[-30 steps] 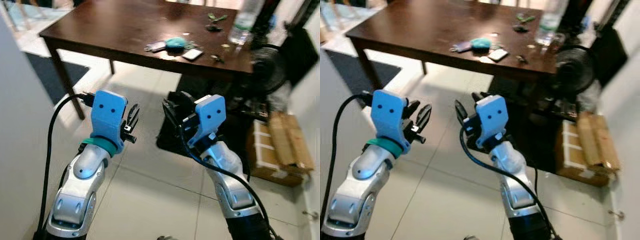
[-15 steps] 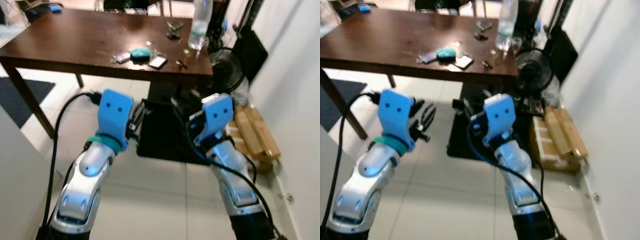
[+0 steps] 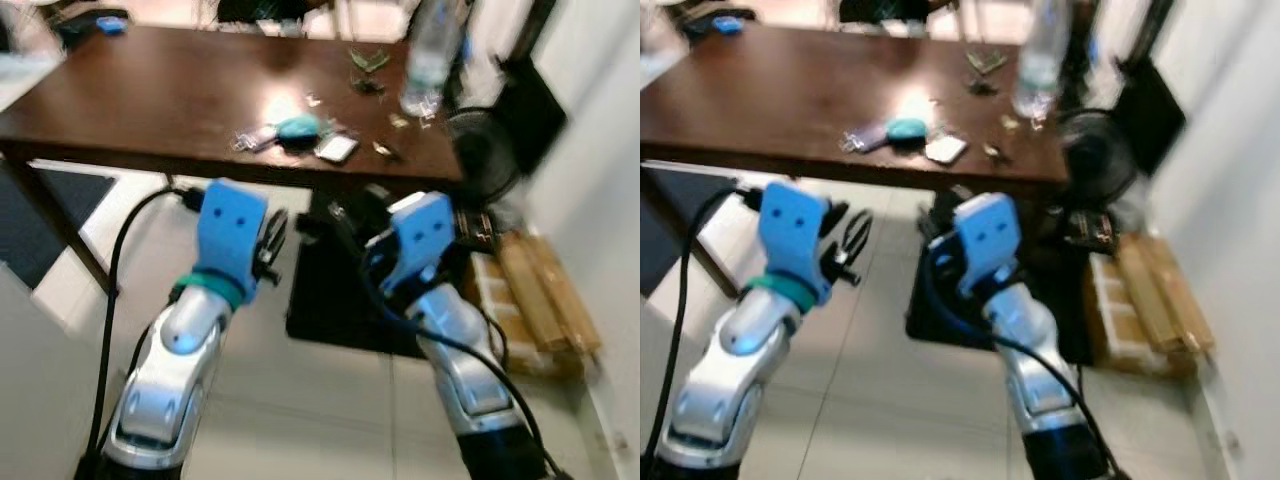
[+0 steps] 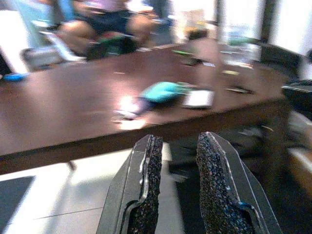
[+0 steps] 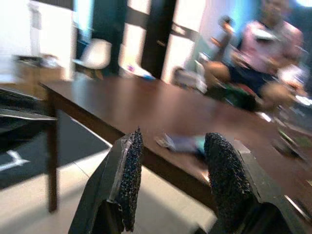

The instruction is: Hang keys on a hook

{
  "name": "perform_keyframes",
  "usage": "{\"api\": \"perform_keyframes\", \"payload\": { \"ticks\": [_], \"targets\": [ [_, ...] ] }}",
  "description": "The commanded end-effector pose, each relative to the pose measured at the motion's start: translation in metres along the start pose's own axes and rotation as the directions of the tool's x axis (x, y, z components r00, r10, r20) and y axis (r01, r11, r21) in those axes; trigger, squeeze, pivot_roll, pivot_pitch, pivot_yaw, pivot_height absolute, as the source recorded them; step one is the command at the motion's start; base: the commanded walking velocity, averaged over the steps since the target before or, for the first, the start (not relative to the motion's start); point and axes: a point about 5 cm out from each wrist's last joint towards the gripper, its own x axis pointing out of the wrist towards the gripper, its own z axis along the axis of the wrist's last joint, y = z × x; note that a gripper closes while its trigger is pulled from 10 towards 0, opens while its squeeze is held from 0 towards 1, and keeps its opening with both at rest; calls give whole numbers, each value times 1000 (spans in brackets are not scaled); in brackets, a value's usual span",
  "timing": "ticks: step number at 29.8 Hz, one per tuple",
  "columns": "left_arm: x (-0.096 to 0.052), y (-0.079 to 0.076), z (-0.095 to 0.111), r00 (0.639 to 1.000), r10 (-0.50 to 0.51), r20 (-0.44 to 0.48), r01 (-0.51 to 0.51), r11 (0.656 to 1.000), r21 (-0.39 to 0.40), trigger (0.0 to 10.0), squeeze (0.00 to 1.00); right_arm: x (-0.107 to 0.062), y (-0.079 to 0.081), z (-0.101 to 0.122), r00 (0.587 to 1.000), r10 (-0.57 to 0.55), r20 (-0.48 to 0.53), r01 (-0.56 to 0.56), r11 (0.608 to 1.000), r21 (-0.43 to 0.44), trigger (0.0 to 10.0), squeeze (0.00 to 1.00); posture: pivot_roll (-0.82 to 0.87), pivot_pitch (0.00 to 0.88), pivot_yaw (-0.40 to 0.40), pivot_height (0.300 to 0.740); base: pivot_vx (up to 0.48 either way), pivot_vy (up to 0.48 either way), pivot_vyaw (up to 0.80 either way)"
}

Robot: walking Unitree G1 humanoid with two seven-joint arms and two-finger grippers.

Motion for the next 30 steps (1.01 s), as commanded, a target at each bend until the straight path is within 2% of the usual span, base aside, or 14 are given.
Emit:
{"api": "perform_keyframes", "payload": {
  "ticks": [1, 18, 30],
  "targets": [
    [-2, -1, -7, 1000, -1, -31, 1, 1000, -4, 10000, 0, -4, 4, -7, 1000, 8, -25, -7, 1000, 13, 10000, 0, -55, 69, 70, 740, 465, 0, -506],
    [-2, -2, -8, 999, -3, -34, 3, 1000, -3, 10000, 0, -4, 0, -9, 999, -4, -36, 4, 1000, 3, 10000, 0, -55, 80, 70, 740, 464, 0, -712],
    [-2, -4, -9, 999, -13, -31, 14, 1000, 28, 10000, 0, -2, -4, -7, 1000, -10, -24, 10, 1000, -17, 10000, 0, -54, 80, 71, 740, 454, 0, 0]
  ]
}}
